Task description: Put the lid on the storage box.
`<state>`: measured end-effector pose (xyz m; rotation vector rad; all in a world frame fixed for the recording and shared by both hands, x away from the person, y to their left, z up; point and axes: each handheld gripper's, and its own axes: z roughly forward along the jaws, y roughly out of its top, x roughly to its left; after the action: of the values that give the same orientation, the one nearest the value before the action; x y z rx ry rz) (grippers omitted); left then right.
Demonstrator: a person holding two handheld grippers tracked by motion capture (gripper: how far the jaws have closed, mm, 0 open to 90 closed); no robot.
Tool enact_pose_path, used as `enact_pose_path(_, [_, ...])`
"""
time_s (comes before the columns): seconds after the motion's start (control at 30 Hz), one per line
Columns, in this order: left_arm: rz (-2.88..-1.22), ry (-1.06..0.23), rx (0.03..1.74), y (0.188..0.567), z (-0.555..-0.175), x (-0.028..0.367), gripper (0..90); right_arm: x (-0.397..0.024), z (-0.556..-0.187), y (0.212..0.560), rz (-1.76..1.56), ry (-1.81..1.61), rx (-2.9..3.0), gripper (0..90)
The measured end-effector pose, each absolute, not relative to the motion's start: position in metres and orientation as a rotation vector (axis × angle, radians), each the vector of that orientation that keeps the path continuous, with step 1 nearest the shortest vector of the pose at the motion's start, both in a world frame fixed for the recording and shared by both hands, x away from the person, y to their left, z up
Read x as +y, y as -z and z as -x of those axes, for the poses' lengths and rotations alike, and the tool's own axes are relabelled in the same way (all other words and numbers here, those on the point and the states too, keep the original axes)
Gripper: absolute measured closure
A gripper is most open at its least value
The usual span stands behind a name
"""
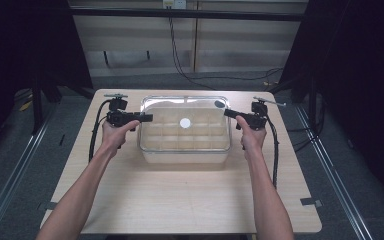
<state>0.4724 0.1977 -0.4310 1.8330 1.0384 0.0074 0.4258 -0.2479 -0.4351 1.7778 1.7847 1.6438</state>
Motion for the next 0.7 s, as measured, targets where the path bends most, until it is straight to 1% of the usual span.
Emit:
enact_pose_path(0.1, [-1.845, -0.011, 1.039, 0.432, -0.473, 0.196, 47.6, -0.248, -0.427, 0.437, -1.781, -1.622, 1.795, 69.6])
enact_pose_path(0.27, [-1.862, -0.012, 1.035, 0.433, -0.473, 0.198, 48.0, -0.247, -0.429, 0.440, -1.788, -1.616, 1.799, 69.1])
enact_pose_path(0.5, [-1.888, -0.004, 1.049, 0.438, -0.474, 0.203, 52.2, -0.245, -0.430, 0.448, -1.816, -1.563, 1.785, 68.0])
enact_pose_path(0.7, [-1.889, 0.013, 1.066, 0.445, -0.475, 0.206, 52.3, -0.242, -0.433, 0.455, -1.853, -1.528, 1.776, 66.3])
